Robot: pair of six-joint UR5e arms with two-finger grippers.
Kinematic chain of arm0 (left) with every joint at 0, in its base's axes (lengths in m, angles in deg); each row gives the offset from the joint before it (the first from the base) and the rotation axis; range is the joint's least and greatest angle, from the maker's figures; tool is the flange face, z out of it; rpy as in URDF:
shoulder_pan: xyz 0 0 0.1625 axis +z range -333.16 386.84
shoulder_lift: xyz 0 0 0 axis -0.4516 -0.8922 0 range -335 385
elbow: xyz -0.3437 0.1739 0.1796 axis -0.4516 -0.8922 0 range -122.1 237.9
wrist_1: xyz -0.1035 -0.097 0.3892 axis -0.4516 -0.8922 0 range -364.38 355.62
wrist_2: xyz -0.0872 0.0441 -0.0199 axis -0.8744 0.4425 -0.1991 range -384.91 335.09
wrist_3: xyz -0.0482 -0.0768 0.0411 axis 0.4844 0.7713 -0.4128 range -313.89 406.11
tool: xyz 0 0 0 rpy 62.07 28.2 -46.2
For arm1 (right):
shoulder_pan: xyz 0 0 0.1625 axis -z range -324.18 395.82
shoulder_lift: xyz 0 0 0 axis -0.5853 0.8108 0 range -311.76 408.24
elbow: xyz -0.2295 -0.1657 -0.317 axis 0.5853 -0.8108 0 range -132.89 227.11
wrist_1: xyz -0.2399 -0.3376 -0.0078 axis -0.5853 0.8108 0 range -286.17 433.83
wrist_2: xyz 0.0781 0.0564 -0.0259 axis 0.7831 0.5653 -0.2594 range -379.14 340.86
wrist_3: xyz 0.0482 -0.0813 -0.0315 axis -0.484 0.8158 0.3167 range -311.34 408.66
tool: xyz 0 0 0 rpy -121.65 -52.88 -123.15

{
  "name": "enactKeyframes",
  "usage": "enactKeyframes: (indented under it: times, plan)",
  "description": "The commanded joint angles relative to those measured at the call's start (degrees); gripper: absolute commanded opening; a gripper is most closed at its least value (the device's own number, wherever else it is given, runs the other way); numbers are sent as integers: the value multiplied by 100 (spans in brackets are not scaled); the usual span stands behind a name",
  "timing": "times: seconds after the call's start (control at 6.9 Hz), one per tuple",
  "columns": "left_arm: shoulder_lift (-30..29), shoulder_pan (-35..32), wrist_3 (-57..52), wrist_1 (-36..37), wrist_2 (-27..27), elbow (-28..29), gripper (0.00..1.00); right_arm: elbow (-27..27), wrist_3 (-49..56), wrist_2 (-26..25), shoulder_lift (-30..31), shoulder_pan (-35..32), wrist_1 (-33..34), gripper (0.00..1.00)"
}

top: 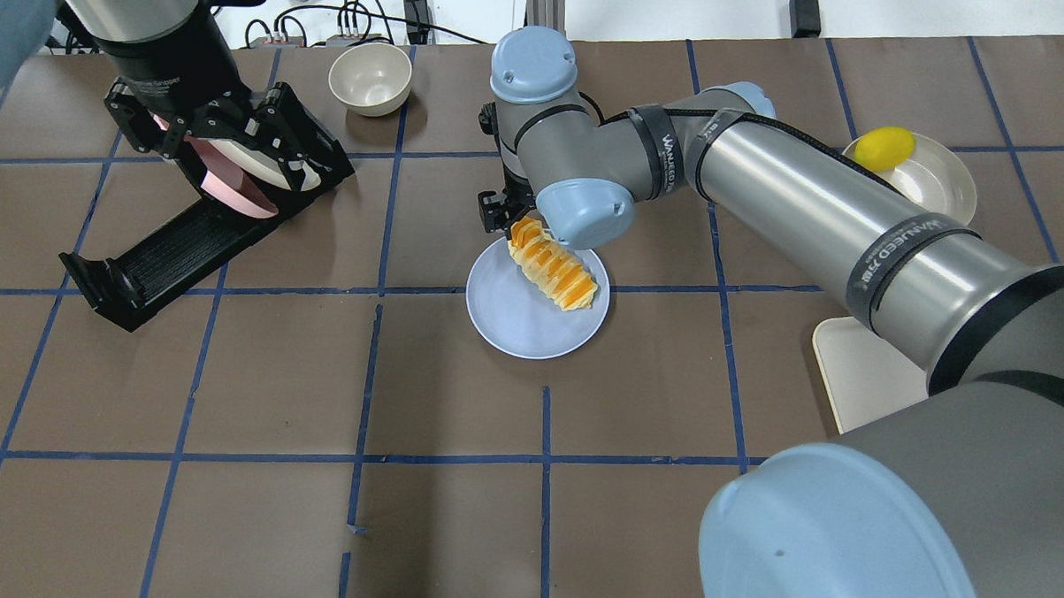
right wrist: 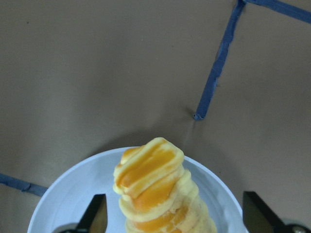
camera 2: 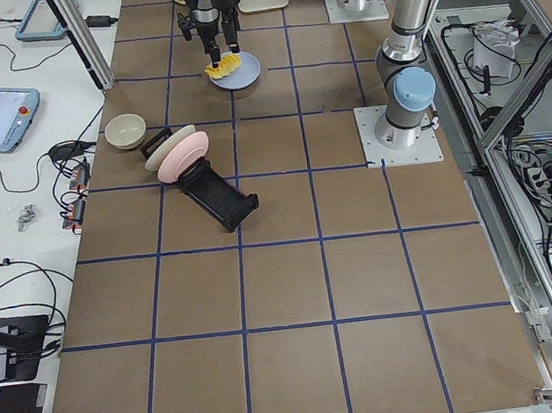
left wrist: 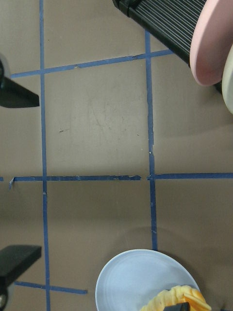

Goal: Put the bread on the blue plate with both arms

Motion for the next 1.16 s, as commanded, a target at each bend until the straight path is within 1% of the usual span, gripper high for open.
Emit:
enactKeyframes:
  times: [0.0, 0.14, 0.29, 0.43, 0.58, 0.72, 0.87, 1.01]
  plan:
    - [319, 41, -177, 59, -6, -133, 99, 280, 222, -252, 498, 401, -206, 99]
    - [190, 102, -150, 312, -58, -90, 100, 499, 528, -272, 980, 804, -424, 99]
    - [93, 103, 181, 471, -50, -107, 100, 710, 636, -246, 1698, 1322, -1105, 99]
    - [92, 103, 575, 316, -6, -107, 100, 851, 907, -263, 2349, 1745, -1790, 99]
    - [127, 112, 579, 71, 12, 32, 100, 931, 1301, -272, 2921, 2193, -2415, 98]
    - [153, 112, 571, -10, 21, 42, 100, 923, 1453, -263, 3266, 2623, -3091, 99]
    - [153, 112, 571, -28, 21, 42, 100, 941, 1385, -237, 3592, 2723, -3759, 99]
    - [179, 103, 571, -46, 12, 42, 100, 967, 1384, -210, 3699, 2716, -3836, 100]
